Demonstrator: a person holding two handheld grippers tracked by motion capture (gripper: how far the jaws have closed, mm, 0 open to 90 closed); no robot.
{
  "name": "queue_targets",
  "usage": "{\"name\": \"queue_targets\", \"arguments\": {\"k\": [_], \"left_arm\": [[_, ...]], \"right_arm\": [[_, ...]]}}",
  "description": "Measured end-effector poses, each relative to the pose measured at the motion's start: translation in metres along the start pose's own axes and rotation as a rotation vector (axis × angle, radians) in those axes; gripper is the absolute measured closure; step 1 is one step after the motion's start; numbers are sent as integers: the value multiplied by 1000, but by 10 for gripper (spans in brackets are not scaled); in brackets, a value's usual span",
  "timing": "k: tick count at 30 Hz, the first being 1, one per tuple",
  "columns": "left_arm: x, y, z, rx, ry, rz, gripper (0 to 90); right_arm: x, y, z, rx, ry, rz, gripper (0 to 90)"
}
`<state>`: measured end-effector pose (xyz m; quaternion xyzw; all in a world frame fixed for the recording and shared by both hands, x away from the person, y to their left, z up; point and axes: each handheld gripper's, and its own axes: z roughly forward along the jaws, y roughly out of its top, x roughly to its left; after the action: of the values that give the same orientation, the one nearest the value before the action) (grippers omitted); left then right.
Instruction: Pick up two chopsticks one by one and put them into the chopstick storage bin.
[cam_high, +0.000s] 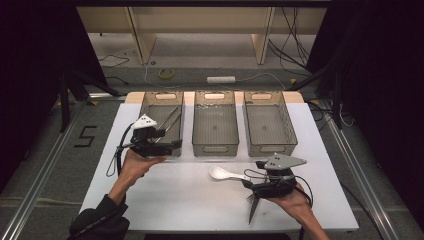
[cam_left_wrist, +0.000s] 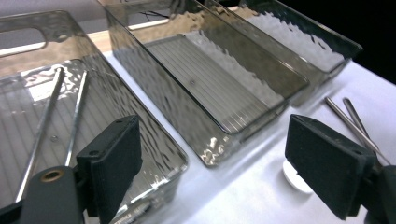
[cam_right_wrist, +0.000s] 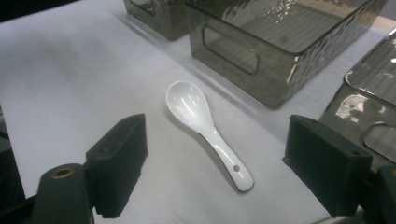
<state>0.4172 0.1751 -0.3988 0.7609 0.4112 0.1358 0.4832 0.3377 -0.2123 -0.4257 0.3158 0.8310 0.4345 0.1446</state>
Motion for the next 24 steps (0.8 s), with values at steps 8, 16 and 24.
{"name": "queue_targets", "arguments": {"k": [8,16,24], "left_arm": [[-13,-15,-11,-22,-32,24,175],[-20,-25,-24,-64,-50,7,168],[-28,-29,-27,-67,-69,15,169]], "right_arm": [[-2,6,15,82,0,-44,223],[-7,14,33,164,12,-70,234],[-12,20,50,226,26,-97,242]]}}
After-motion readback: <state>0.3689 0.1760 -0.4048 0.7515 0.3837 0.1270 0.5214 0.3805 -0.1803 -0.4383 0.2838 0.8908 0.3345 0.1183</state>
